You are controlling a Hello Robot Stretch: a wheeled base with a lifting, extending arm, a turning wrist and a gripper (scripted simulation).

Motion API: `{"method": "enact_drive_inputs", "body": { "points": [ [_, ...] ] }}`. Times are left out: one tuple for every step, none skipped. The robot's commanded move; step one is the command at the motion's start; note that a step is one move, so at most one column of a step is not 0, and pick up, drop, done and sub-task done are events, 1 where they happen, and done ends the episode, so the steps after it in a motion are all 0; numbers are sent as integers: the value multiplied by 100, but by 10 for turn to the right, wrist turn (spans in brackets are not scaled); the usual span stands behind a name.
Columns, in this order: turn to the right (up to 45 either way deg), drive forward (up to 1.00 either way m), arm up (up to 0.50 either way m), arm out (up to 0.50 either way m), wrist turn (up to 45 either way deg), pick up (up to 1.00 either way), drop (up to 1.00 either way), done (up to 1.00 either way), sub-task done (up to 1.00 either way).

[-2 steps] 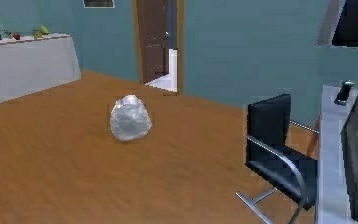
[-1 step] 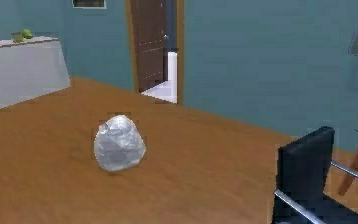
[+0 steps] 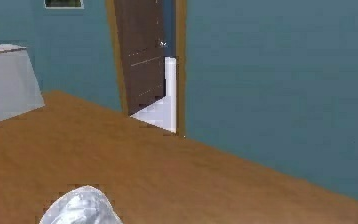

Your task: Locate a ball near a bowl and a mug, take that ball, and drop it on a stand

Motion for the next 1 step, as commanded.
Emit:
{"method": "enact_drive_inputs", "body": {
  "points": [
    [90, 0, 0, 0, 0, 0, 0, 0, 0]
  ]
}}
